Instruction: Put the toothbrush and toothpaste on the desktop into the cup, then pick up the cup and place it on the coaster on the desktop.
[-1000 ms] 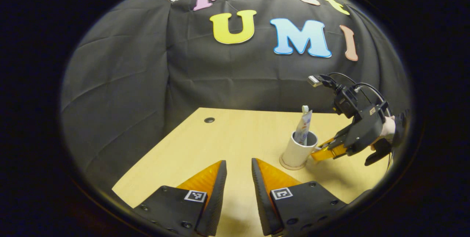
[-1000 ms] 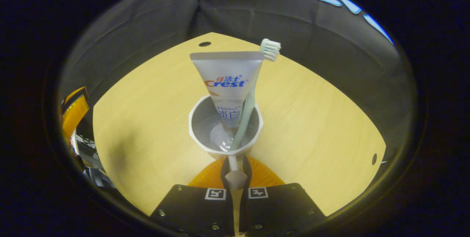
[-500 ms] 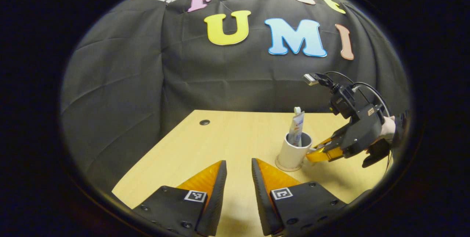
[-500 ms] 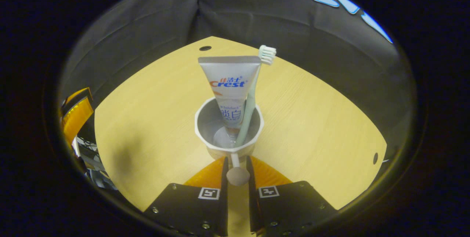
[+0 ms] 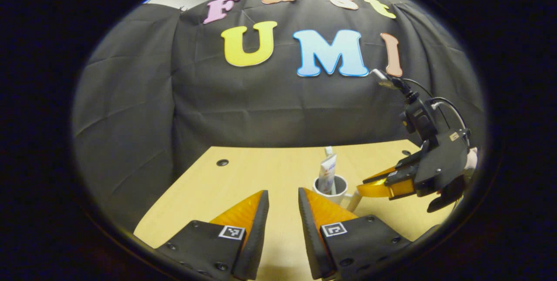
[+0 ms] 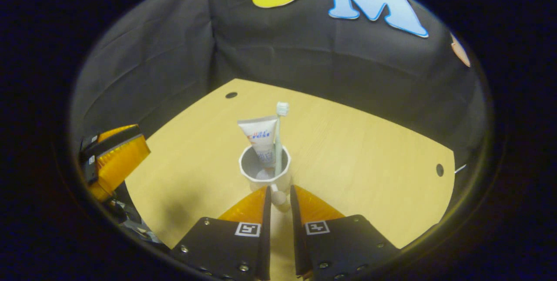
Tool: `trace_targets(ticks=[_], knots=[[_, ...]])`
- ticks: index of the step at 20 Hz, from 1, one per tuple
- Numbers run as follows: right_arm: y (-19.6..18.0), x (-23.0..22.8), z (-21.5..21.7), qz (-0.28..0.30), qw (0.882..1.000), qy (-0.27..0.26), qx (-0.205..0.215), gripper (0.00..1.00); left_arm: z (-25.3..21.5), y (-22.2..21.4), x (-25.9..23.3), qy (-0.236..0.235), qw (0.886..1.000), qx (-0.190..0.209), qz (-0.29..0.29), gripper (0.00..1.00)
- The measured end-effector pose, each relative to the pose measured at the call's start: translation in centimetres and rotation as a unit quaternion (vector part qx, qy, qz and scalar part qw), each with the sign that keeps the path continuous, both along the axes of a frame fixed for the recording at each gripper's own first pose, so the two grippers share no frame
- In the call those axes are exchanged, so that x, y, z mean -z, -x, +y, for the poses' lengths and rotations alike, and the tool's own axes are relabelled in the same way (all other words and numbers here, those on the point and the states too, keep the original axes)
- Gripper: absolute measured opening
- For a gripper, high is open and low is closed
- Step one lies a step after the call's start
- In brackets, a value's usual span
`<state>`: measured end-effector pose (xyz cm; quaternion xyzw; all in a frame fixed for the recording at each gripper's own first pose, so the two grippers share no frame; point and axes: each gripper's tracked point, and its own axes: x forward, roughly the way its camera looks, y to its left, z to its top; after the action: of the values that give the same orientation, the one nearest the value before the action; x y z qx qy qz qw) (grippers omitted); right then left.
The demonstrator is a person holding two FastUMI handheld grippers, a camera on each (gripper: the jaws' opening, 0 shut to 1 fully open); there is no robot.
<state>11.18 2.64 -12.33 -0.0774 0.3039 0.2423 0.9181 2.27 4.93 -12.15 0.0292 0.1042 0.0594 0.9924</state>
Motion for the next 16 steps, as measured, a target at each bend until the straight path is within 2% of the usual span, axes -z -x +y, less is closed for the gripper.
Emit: trace_targets(ticks=[2, 5, 8, 9, 11, 12, 13, 15, 16], knots=[[0.0, -3.4, -1.4, -0.045, 0.998, -0.018, 0.036, 0.22, -1.5, -1.1, -2.0, -0.006, 1.0, 0.019, -0.018, 0.5], [0.4, -8.2, -3.7, -0.111, 0.989, -0.046, 0.089, 0.23, -4.0, -2.6, -5.5, -0.023, 0.997, 0.048, -0.048, 0.5], [1.1, -13.1, -6.5, -0.183, 0.972, -0.047, 0.139, 0.23, -6.5, -3.5, -9.2, -0.032, 0.994, 0.07, -0.082, 0.51], [1.4, -14.4, -7.3, -0.208, 0.965, -0.045, 0.152, 0.22, -7.3, -3.6, -10.5, -0.031, 0.993, 0.072, -0.094, 0.46], [2.6, -16.9, -8.4, -0.244, 0.952, -0.054, 0.175, 0.22, -8.7, -3.4, -13.2, -0.031, 0.989, 0.075, -0.121, 0.55], [3.3, -18.0, -8.7, -0.258, 0.947, -0.061, 0.183, 0.26, -9.5, -3.2, -14.4, -0.034, 0.987, 0.078, -0.134, 0.55], [3.9, -19.1, -9.1, -0.272, 0.941, -0.062, 0.192, 0.24, -10.0, -3.1, -15.4, -0.038, 0.986, 0.077, -0.145, 0.55], [5.0, -21.0, -9.7, -0.297, 0.931, -0.065, 0.201, 0.26, -11.2, -2.8, -16.9, -0.034, 0.983, 0.086, -0.161, 0.67], [5.8, -21.6, -9.8, -0.304, 0.928, -0.067, 0.203, 0.41, -11.6, -2.6, -17.2, -0.03, 0.982, 0.087, -0.164, 0.78]])
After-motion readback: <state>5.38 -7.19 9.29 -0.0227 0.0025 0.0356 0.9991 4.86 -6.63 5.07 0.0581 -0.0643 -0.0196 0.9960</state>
